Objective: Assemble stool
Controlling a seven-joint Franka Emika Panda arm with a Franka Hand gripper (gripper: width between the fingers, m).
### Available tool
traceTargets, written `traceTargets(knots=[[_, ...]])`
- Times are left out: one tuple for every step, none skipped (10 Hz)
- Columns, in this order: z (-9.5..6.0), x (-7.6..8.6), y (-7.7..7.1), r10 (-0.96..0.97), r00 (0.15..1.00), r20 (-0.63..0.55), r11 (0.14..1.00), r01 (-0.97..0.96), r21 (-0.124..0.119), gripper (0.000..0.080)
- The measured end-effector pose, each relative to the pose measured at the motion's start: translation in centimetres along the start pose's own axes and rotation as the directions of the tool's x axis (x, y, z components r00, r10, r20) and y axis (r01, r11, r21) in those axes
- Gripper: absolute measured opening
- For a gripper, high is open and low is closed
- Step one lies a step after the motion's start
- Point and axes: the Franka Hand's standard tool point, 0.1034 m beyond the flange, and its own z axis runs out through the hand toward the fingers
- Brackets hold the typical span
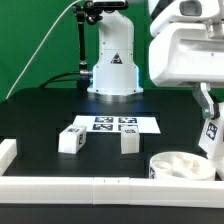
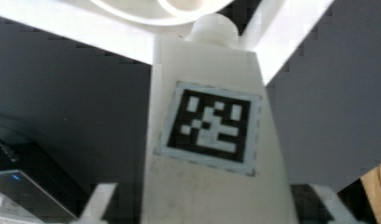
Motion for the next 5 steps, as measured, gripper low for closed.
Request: traceTargets(knots=[[0.0, -0.4, -0.1, -0.006, 1.000, -0.007, 1.000, 0.006, 0.000, 0.0327], [0.1, -0.6, 0.0, -0.016, 1.000, -0.008, 1.000, 0.016, -0.002, 0.0327], [0.1, -0.7, 0.4, -0.027, 1.000, -0.007, 1.000, 0.027, -0.005, 0.0327], [0.1, -0.8, 1.0, -0.032, 0.999, -0.006, 0.999, 0.032, -0.010, 0.0327], [0.1, -0.9, 1.4, -0.038, 0.999, -0.005, 0.999, 0.038, -0.013, 0.0327]])
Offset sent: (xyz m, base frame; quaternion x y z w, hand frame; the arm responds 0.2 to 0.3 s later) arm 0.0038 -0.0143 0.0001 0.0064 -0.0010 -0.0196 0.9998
